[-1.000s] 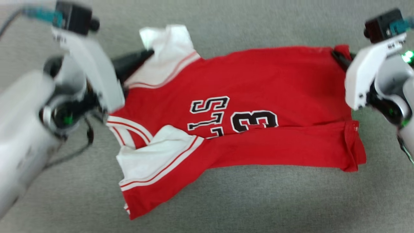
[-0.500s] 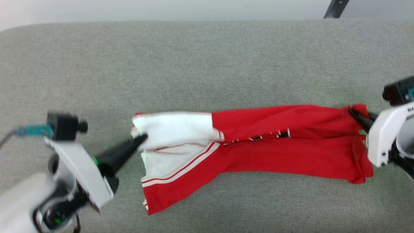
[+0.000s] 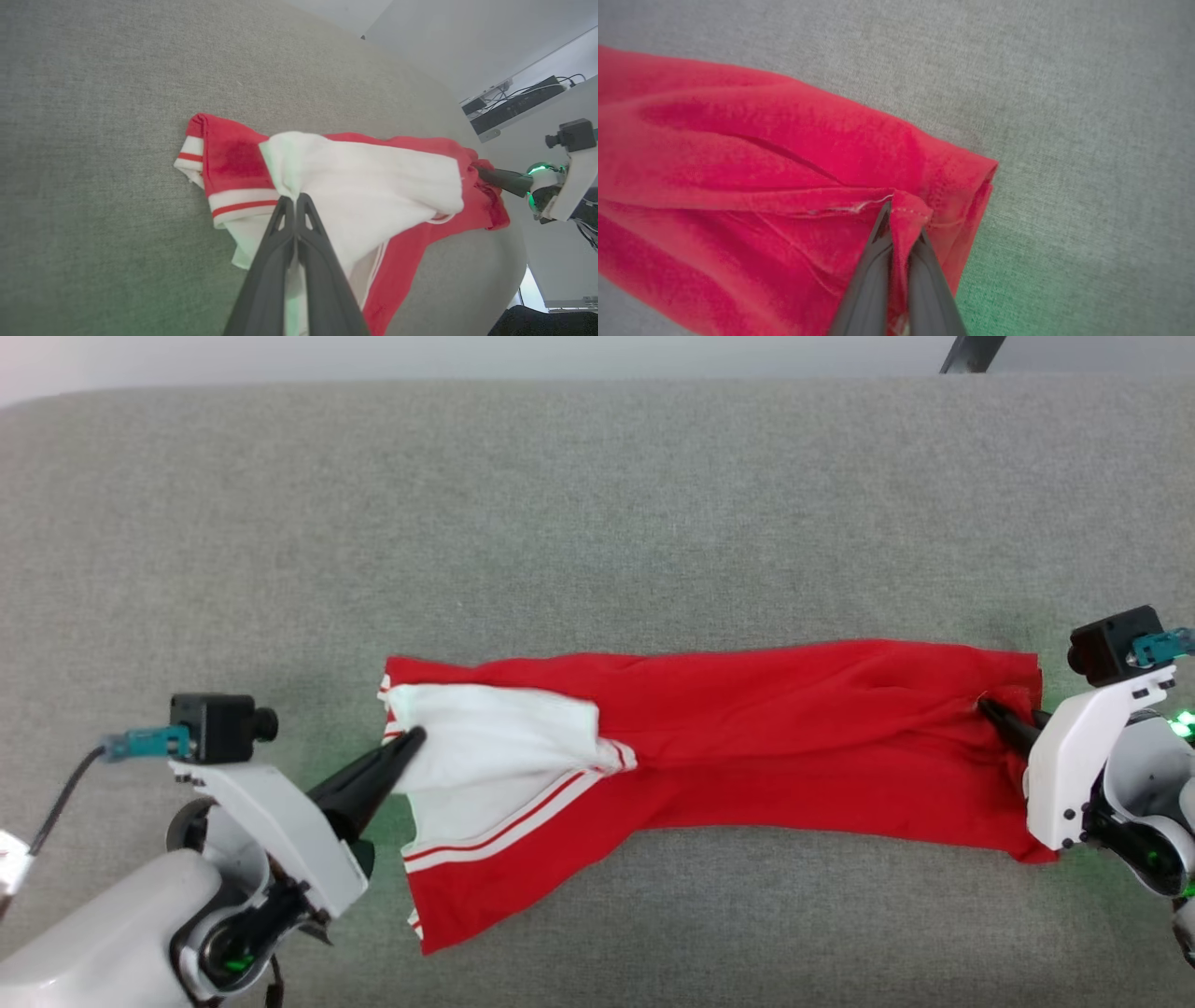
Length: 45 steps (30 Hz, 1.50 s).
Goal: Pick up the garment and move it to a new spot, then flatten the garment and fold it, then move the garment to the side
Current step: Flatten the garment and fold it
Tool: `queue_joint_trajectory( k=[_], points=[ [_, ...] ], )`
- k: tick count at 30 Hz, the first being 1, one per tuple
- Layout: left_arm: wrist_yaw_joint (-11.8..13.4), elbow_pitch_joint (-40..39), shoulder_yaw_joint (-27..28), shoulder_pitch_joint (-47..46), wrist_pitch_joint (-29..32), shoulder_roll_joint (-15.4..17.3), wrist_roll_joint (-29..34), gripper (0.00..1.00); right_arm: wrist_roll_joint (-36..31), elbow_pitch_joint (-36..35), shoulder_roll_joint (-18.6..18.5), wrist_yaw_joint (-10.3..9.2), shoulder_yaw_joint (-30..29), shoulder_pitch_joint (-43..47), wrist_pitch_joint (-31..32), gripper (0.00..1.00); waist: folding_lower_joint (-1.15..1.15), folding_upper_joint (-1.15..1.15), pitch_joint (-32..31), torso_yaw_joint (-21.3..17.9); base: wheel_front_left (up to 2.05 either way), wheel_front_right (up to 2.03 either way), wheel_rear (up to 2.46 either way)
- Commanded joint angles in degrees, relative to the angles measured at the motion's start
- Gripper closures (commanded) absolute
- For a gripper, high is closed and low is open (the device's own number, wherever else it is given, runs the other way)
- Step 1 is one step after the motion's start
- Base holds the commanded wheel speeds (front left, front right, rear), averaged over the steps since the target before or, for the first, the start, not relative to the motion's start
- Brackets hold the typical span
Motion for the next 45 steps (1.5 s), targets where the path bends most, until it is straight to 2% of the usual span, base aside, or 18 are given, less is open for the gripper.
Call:
queue_joint_trajectory(
  k=[1,6,7,8,9,10,11,12,13,14,18,22,26,29,33,37,45],
  points=[
    [0.5,1.7,0.0,-0.6,-0.3,-0.8,0.6,1.00,-0.4,1.0,0.6,-0.09,-0.2,-0.6,-0.1,1.00,0.00,0.00,0.4,-0.2,0.00,0.00,0.00],
    [0.3,6.7,-0.8,-1.2,-1.0,-3.1,2.0,1.00,-0.9,3.7,2.1,-0.09,0.7,-1.3,-0.8,1.00,0.00,0.00,0.5,-0.5,0.00,0.00,0.00],
    [0.3,7.4,-0.8,-1.3,-1.2,-3.5,2.1,1.00,-0.8,4.0,2.3,-0.09,0.9,-1.3,-1.0,0.95,0.00,0.00,0.3,-0.5,0.00,0.00,0.00],
    [0.2,8.0,-0.8,-1.2,-1.6,-3.8,2.2,1.00,-0.7,4.2,2.4,-0.09,1.1,-1.5,-1.2,0.68,0.00,0.00,0.1,-0.5,0.00,0.00,0.00],
    [0.1,8.3,-0.9,-1.1,-1.8,-4.0,2.4,1.00,-0.6,4.1,2.4,-0.09,1.2,-1.6,-1.7,0.56,0.00,0.00,-0.2,-0.5,0.00,0.00,0.00],
    [0.0,8.6,-1.0,-1.1,-2.2,-4.1,2.8,0.93,-0.3,4.1,2.3,-0.09,1.0,-1.6,-2.3,0.17,0.00,0.00,-0.5,-0.4,0.00,0.00,0.00],
    [0.0,8.8,-1.1,-1.0,-2.4,-4.2,3.2,0.72,-0.2,3.8,2.2,-0.09,0.8,-1.5,-2.6,0.00,0.00,0.00,-0.9,-0.3,0.00,0.00,0.00],
    [0.2,8.9,-1.4,-0.9,-2.8,-4.1,3.8,0.55,0.2,3.5,2.0,-0.09,0.6,-1.2,-3.0,0.00,0.00,0.00,-1.3,-0.2,0.00,0.00,0.00],
    [0.6,9.0,-1.4,-0.7,-3.3,-4.1,4.4,0.10,0.5,3.4,1.7,-0.09,-0.2,-0.9,-3.5,0.00,0.00,0.00,-1.8,0.0,0.00,0.00,0.00],
    [0.8,8.9,-1.2,-0.4,-4.0,-4.2,4.5,0.00,0.8,3.3,1.5,-0.09,-1.1,-0.4,-3.7,0.00,0.00,0.00,-2.4,0.2,0.00,0.00,0.00],
    [2.3,7.5,0.2,2.2,-6.3,-4.1,4.4,0.00,1.9,1.4,1.3,-0.09,-3.0,1.7,-1.8,0.00,0.00,0.00,-4.7,0.6,0.00,0.00,0.00],
    [5.6,5.5,2.1,6.1,-7.7,-4.3,5.7,0.00,3.3,0.3,0.1,-0.09,-4.3,4.1,3.0,0.00,0.00,0.00,-6.8,0.9,0.00,0.00,0.00],
    [8.6,2.7,6.5,11.0,-8.1,-6.3,7.6,0.00,4.5,0.8,-0.8,-0.09,-6.9,6.5,8.1,0.00,0.00,0.00,-8.4,2.2,0.00,0.00,0.00],
    [10.6,0.4,11.9,16.1,-8.0,-8.8,11.6,0.00,5.1,1.4,-1.6,-0.09,-9.2,8.6,11.1,0.00,0.00,0.00,-9.1,3.6,0.00,0.00,0.00],
    [13.2,-2.7,18.3,22.3,-8.1,-12.2,20.6,0.00,4.8,2.0,-2.1,-0.09,-12.4,10.1,14.3,0.00,0.00,0.00,-9.3,5.4,0.00,0.00,0.00],
    [15.2,-4.7,22.1,27.7,-8.1,-15.5,29.8,0.00,3.5,2.9,-1.7,-0.09,-15.1,10.5,18.1,0.00,0.00,0.00,-9.3,7.3,0.00,0.00,0.00],
    [15.0,-4.9,28.6,32.0,-8.1,-20.2,40.7,0.00,-0.9,6.0,0.8,-0.08,-19.7,7.9,24.4,0.00,0.00,0.00,-8.8,9.6,0.00,0.00,0.00]
  ],
)
